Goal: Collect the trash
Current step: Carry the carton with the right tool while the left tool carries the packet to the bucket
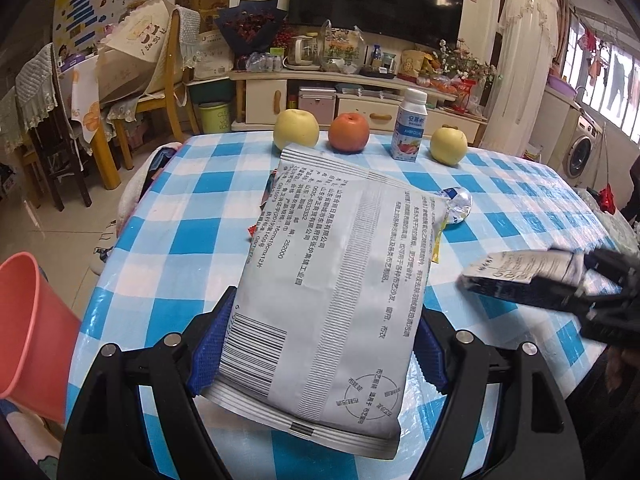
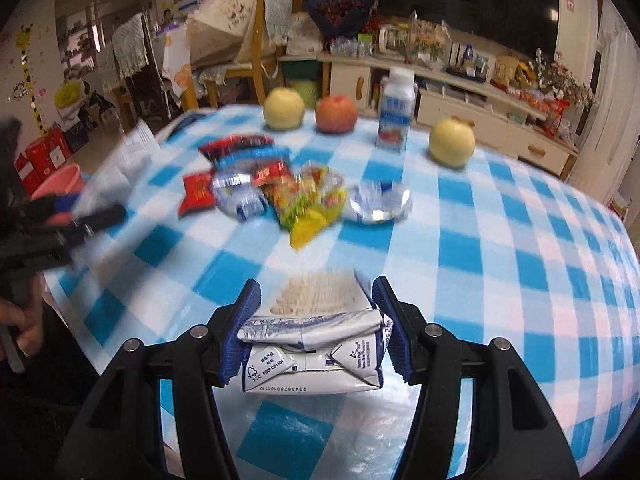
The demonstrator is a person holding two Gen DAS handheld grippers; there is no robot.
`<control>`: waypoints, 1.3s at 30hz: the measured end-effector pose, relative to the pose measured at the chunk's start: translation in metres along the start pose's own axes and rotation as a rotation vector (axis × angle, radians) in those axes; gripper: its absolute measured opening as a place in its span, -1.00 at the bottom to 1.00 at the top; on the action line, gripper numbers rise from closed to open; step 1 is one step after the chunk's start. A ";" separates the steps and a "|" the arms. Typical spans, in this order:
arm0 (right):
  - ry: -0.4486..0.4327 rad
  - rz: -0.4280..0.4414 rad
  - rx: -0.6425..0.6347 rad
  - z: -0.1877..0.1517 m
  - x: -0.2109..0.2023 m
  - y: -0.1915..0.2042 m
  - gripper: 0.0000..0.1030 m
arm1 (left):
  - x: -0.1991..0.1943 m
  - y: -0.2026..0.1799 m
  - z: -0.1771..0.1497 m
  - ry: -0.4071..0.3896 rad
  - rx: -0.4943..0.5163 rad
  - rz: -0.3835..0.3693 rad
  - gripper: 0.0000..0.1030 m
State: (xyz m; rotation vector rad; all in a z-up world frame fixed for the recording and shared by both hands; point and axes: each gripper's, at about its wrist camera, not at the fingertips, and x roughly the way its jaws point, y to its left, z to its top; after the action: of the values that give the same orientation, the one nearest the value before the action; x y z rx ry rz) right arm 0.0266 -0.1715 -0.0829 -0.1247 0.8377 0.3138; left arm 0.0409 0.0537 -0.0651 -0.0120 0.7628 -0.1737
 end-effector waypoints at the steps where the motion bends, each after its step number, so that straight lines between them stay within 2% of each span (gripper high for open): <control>1: 0.019 -0.012 0.002 -0.008 0.008 -0.002 0.15 | 0.001 0.001 -0.001 0.002 -0.004 -0.001 0.52; 3: 0.071 -0.041 0.010 -0.023 0.028 -0.005 0.25 | 0.003 0.002 -0.001 0.003 -0.006 -0.003 0.52; 5: 0.105 -0.050 0.023 -0.028 0.041 -0.007 0.55 | 0.005 0.003 -0.002 0.006 -0.008 -0.007 0.52; 9: 0.125 -0.042 0.016 -0.013 0.049 -0.007 0.58 | 0.009 0.005 -0.003 0.011 -0.012 -0.014 0.52; 11: 0.181 -0.008 0.036 -0.002 0.061 -0.011 0.58 | 0.010 0.005 -0.002 0.013 -0.016 -0.016 0.52; 12: 0.213 0.007 0.044 0.003 0.067 -0.013 0.57 | 0.011 0.006 -0.002 0.014 -0.015 -0.016 0.52; 13: 0.231 0.000 0.034 0.006 0.070 -0.012 0.47 | 0.011 0.006 -0.002 0.014 -0.014 -0.015 0.52; 14: 0.239 -0.009 0.004 0.011 0.071 -0.010 0.17 | 0.011 0.006 -0.002 0.012 -0.011 -0.012 0.52; 15: 0.249 -0.001 -0.001 0.013 0.072 -0.009 0.06 | 0.011 0.006 -0.003 0.009 -0.007 -0.006 0.52; 18: 0.261 -0.010 -0.014 0.015 0.073 -0.008 0.05 | 0.011 0.006 -0.003 -0.001 0.000 0.005 0.52; 23: 0.208 0.000 0.014 0.012 0.058 -0.009 0.05 | 0.012 0.008 -0.003 0.001 -0.005 0.003 0.52; 29: 0.093 0.017 0.021 0.025 0.024 0.001 0.05 | 0.001 0.010 -0.001 -0.023 -0.002 0.018 0.52; 39: -0.060 0.087 -0.051 0.065 -0.027 0.053 0.05 | -0.043 0.036 0.006 -0.098 -0.036 0.093 0.52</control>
State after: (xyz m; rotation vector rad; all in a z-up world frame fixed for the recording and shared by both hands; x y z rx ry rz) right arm 0.0389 -0.1121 -0.0185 -0.1263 0.7770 0.4186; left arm 0.0202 0.0958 -0.0344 -0.0191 0.6677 -0.0701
